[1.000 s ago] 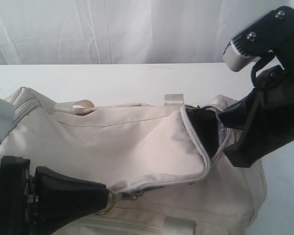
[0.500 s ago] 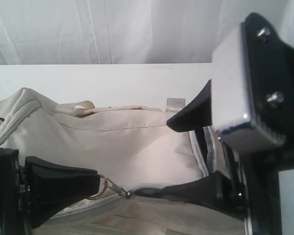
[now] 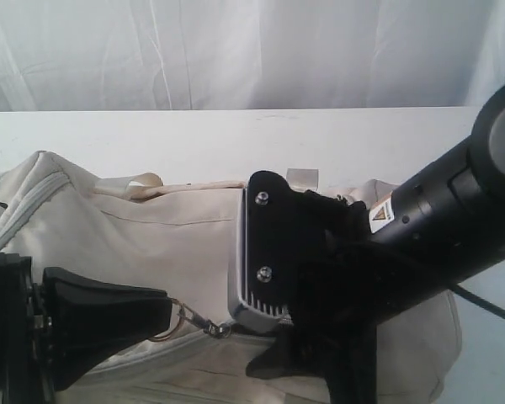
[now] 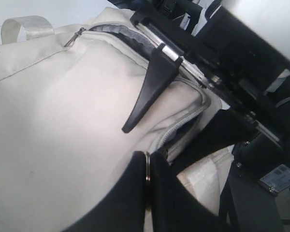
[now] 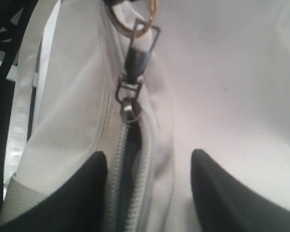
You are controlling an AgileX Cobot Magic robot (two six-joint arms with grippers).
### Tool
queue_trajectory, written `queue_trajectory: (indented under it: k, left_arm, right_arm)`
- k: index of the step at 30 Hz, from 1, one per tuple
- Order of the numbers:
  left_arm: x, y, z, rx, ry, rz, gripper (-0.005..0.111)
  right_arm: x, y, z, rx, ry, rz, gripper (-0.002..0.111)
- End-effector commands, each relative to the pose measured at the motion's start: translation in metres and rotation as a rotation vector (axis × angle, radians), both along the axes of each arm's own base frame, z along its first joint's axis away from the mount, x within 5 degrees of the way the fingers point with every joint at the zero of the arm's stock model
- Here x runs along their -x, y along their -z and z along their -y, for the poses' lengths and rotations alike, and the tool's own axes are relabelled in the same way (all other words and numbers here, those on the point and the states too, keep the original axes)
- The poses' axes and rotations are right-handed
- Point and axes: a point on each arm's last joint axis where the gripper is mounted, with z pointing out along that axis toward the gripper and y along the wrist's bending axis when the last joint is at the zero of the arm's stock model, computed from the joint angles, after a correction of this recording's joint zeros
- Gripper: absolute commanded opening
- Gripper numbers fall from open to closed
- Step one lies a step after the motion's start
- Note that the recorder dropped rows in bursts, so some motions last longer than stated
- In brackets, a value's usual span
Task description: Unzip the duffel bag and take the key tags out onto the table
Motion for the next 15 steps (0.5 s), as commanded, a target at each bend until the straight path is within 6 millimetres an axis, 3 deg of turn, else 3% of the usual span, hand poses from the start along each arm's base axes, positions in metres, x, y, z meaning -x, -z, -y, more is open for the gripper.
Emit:
queue_trajectory:
  k: [1, 2, 4, 15]
  left_arm:
    - [0.0, -0.003, -0.002, 0.02, -0.018, -0.01, 0.0]
    - [0.0, -0.003, -0.002, 0.02, -0.018, -0.01, 0.0]
    - [-0.001, -0.002, -0.002, 0.014, -0.029, -0.001, 0.0]
    - [-0.012, -0.002, -0.008, -0.01, -0.156, 0.047, 0.0]
  right_arm:
    - [-0.004, 0.003, 0.0, 0.023, -0.014, 0.061, 0.021]
    - [-0.005, 0.003, 0.001, 0.036, -0.021, 0.088, 0.01]
    - [-0.007, 0.002, 0.004, 0.056, -0.013, 0.121, 0.0]
    - [-0.021, -0.016, 0.036, 0.201, 0.187, 0.367, 0.0]
